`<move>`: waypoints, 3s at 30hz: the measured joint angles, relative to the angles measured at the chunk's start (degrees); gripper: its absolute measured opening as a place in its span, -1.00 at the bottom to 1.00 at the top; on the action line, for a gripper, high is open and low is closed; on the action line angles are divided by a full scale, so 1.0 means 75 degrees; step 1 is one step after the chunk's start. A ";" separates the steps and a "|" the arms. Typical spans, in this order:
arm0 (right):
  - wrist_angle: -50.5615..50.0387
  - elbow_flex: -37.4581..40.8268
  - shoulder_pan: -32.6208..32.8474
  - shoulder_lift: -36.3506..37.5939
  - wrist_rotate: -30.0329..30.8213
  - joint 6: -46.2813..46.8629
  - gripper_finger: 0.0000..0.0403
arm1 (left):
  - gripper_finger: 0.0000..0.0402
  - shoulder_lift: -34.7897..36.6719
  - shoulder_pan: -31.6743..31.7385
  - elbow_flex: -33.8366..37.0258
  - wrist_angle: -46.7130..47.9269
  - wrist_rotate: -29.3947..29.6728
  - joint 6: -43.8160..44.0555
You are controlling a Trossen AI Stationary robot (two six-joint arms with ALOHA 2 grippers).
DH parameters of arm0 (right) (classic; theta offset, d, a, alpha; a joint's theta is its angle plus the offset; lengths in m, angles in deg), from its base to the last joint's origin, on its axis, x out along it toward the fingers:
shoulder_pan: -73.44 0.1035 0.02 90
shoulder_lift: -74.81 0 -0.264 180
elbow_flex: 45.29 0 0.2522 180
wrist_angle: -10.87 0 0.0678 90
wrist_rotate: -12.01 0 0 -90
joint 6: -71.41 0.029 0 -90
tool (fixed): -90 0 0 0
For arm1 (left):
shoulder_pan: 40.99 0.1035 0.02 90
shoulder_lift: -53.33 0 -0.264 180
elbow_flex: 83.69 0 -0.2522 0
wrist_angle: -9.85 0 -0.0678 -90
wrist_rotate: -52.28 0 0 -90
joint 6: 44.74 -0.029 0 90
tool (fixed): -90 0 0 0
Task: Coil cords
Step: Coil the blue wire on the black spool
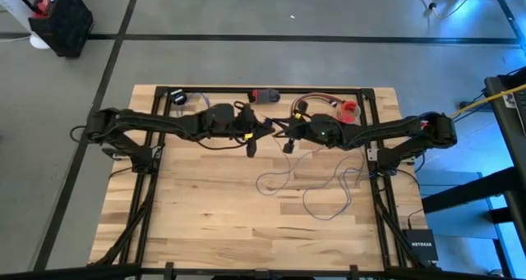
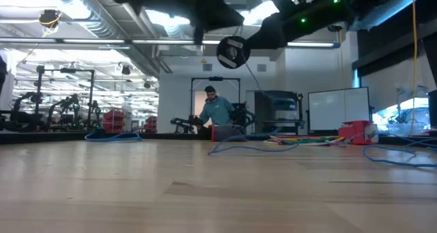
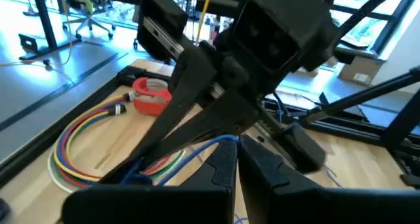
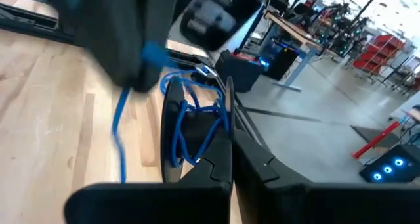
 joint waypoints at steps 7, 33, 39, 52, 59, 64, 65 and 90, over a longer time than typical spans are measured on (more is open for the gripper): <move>0.0517 0.0000 0.0000 0.0152 -0.0072 0.0500 -0.99 | -0.97 -0.0619 -0.0018 0.0000 -0.0104 0.0319 -0.0090; -0.0149 -0.1107 0.0003 0.1769 -0.0399 0.0756 -0.99 | -0.97 -0.0781 -0.0015 -0.0009 -0.0236 0.0831 -0.0966; -0.0355 -0.1438 0.0000 0.1889 -0.0643 0.0754 -0.99 | -0.97 -0.0792 -0.0015 -0.0003 -0.0221 0.0832 -0.1079; -0.2474 -0.1588 0.0000 0.2091 -0.1093 0.0755 -0.99 | -0.99 0.0656 0.0012 0.0029 0.2458 0.2860 -0.1903; -0.3905 -0.1556 -0.0003 0.1853 -0.1386 0.0550 -0.99 | -0.99 0.2478 0.0154 0.0022 0.3821 0.3145 -0.1404; -0.3992 -0.1547 -0.0009 0.1150 -0.0472 0.0294 -0.99 | -0.99 0.2717 0.0027 0.0014 0.3764 0.2500 -0.0869; -0.3864 -0.1546 -0.0009 0.0978 -0.0310 0.0209 -0.99 | -0.99 0.2671 -0.0019 0.0012 0.3683 0.2366 -0.0808; -0.1057 -0.1518 0.0005 0.0073 0.0301 0.0361 -0.99 | -0.99 -0.0550 -0.0472 -0.0009 0.0001 0.2235 -0.0888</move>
